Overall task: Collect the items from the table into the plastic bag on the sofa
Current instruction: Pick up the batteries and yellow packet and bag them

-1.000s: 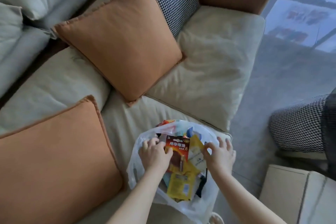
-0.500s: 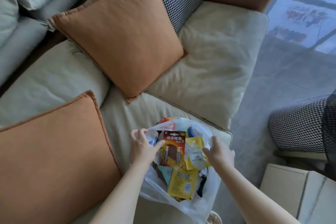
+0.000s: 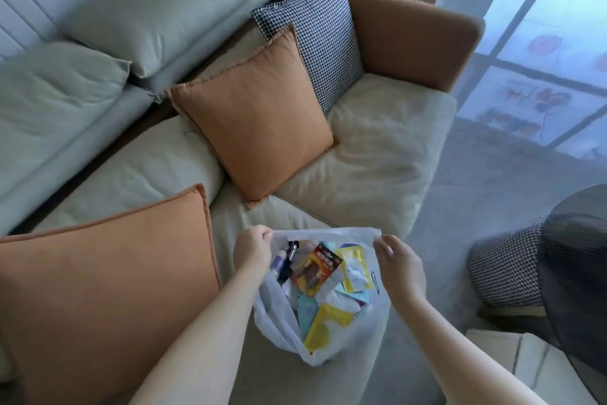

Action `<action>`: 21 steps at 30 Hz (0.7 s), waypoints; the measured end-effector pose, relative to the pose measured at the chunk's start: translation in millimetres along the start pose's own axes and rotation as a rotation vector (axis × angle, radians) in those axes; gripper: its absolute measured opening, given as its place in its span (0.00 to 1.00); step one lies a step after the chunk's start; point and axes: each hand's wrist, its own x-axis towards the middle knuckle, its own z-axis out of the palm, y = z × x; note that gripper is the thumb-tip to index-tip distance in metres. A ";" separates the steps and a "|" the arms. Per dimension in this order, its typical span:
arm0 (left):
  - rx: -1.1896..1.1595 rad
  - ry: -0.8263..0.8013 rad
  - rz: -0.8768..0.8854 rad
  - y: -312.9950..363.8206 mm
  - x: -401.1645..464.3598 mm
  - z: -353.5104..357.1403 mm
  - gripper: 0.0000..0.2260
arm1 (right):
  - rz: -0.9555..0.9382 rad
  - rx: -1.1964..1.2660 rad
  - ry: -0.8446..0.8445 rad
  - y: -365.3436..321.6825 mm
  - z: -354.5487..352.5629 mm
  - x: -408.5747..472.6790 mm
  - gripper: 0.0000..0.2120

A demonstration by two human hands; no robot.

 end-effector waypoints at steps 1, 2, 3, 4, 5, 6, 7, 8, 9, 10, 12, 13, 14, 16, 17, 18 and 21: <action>0.008 0.013 0.009 1.5 -1.6 -5.3 0.11 | -0.010 0.014 0.022 -2.9 -8.3 -2.6 0.10; 0.014 0.021 0.017 1.7 -3.2 -8.1 0.11 | -0.017 0.029 0.039 -4.9 -16.2 -5.3 0.10; 0.020 0.025 0.019 2.3 -5.6 -9.3 0.11 | -0.023 0.038 0.047 -4.8 -22.0 -7.5 0.10; 0.032 0.027 0.011 2.8 -8.7 -8.6 0.12 | -0.029 0.029 0.041 -3.4 -26.3 -9.4 0.09; 0.038 0.027 -0.009 3.4 -12.0 -7.2 0.12 | -0.032 0.008 0.023 -0.9 -29.0 -11.8 0.09; 0.023 0.027 -0.030 3.6 -15.2 -5.2 0.14 | -0.031 -0.011 -0.004 2.8 -30.0 -14.3 0.08; 0.011 0.025 -0.041 3.5 -19.3 -3.2 0.15 | -0.028 -0.019 -0.033 6.6 -30.4 -17.4 0.09; 0.016 0.021 -0.033 3.0 -23.5 -0.9 0.17 | -0.025 -0.021 -0.068 10.2 -30.5 -20.7 0.10; 0.044 0.008 -0.010 3.6 -29.0 0.3 0.19 | -0.024 -0.024 -0.102 14.0 -30.3 -24.0 0.13; 0.089 0.001 0.019 4.5 -35.9 0.8 0.20 | -0.028 -0.028 -0.135 17.9 -30.2 -27.7 0.16; 0.165 0.011 0.058 7.4 -53.4 1.1 0.21 | -0.044 -0.048 -0.190 24.8 -31.6 -35.8 0.21; 0.184 0.013 0.069 10.0 -63.9 1.3 0.20 | -0.054 -0.066 -0.210 27.2 -33.6 -40.4 0.23; 0.201 0.014 0.082 12.7 -75.2 1.4 0.20 | -0.066 -0.080 -0.224 29.3 -36.4 -45.0 0.25; 0.227 0.011 0.125 19.5 -99.6 2.7 0.20 | -0.094 -0.096 -0.237 32.8 -45.6 -54.9 0.27; 0.239 -0.007 0.154 23.2 -112.8 3.7 0.20 | -0.108 -0.109 -0.236 34.9 -51.3 -60.5 0.27; 0.251 -0.037 0.186 26.5 -126.7 5.8 0.20 | -0.126 -0.130 -0.235 37.7 -57.5 -66.5 0.28; 0.298 -0.196 0.286 37.9 -174.1 12.1 0.19 | -0.155 -0.209 -0.247 50.6 -77.9 -87.3 0.28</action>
